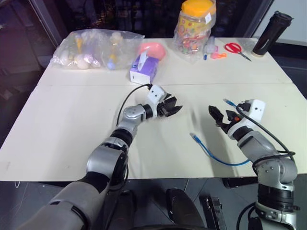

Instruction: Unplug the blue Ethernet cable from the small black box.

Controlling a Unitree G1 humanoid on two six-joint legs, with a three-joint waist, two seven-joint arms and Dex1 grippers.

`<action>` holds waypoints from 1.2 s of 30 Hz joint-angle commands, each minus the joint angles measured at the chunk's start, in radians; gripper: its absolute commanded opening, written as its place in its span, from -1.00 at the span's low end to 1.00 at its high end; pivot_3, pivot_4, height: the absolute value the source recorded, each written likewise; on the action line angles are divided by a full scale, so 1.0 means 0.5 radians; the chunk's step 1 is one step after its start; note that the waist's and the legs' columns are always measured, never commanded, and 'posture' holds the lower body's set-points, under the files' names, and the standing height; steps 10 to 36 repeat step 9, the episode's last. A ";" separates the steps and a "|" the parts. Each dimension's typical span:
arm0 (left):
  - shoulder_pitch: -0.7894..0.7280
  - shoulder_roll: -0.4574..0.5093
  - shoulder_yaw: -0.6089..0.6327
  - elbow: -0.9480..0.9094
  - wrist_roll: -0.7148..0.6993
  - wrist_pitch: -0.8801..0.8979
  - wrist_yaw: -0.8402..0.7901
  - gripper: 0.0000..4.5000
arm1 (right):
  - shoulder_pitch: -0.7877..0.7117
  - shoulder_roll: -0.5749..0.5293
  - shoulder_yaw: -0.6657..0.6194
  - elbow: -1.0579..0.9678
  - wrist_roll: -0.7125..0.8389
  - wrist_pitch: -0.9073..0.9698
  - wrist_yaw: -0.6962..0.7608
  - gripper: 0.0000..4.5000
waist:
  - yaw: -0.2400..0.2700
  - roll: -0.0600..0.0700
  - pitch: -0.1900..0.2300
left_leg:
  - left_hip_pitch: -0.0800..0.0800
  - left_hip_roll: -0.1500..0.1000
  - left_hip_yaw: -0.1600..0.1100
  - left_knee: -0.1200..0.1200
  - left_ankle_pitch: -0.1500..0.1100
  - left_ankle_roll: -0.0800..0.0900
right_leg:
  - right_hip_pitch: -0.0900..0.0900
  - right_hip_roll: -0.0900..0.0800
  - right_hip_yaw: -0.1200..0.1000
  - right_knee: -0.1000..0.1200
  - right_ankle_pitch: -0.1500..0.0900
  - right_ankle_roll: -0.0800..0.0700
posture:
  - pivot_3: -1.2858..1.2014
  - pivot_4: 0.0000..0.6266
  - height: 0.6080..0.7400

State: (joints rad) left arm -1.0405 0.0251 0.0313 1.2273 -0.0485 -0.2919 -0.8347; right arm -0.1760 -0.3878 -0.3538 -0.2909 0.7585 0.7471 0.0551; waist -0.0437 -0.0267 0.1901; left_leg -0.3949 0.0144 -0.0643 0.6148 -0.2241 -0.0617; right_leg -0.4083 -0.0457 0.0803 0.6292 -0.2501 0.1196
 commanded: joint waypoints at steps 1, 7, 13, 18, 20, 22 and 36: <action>0.001 0.101 0.036 -0.270 -0.104 0.111 -0.205 0.70 | 0.065 -0.017 -0.036 -0.175 0.020 -0.059 0.095 1.00 | -0.001 0.000 0.000 | 0.000 0.000 0.000 0.000 0.000 0.000 | 0.000 0.000 0.000 0.000 0.000 0.000 | 0.03 -0.52 0.98; 0.337 0.399 -0.005 -1.125 -0.291 0.704 -0.508 0.70 | 0.312 -0.151 0.097 -0.468 0.018 -0.080 0.423 1.00 | -0.005 0.001 0.000 | 0.002 0.001 0.000 -0.001 0.000 0.000 | 0.001 0.000 0.001 0.001 0.000 0.000 | 0.03 -0.52 0.98; 0.485 0.511 -0.017 -1.425 -0.341 0.953 -0.514 0.70 | 0.397 -0.216 0.160 -0.563 -0.030 -0.111 0.525 1.00 | -0.006 0.001 0.000 | 0.003 0.002 0.000 -0.002 0.000 0.000 | 0.001 0.001 0.000 0.002 0.000 -0.001 | 0.03 -0.52 0.98; 0.485 0.511 -0.017 -1.425 -0.341 0.953 -0.514 0.70 | 0.397 -0.216 0.160 -0.563 -0.030 -0.111 0.525 1.00 | -0.006 0.001 0.000 | 0.003 0.002 0.000 -0.002 0.000 0.000 | 0.001 0.001 0.000 0.002 0.000 -0.001 | 0.03 -0.52 0.98; 0.485 0.511 -0.017 -1.425 -0.341 0.953 -0.514 0.70 | 0.397 -0.216 0.160 -0.563 -0.030 -0.111 0.525 1.00 | -0.006 0.001 0.000 | 0.003 0.002 0.000 -0.002 0.000 0.000 | 0.001 0.001 0.000 0.002 0.000 -0.001 | 0.03 -0.52 0.98; 0.485 0.511 -0.017 -1.425 -0.341 0.953 -0.514 0.70 | 0.397 -0.216 0.160 -0.563 -0.030 -0.111 0.525 1.00 | -0.006 0.001 0.000 | 0.003 0.002 0.000 -0.002 0.000 0.000 | 0.001 0.001 0.000 0.002 0.000 -0.001 | 0.03 -0.52 0.98; 0.485 0.511 -0.017 -1.425 -0.341 0.953 -0.514 0.70 | 0.397 -0.216 0.160 -0.563 -0.030 -0.111 0.525 1.00 | -0.006 0.001 0.000 | 0.003 0.002 0.000 -0.002 0.000 0.000 | 0.001 0.001 0.000 0.002 0.000 -0.001 | 0.03 -0.52 0.98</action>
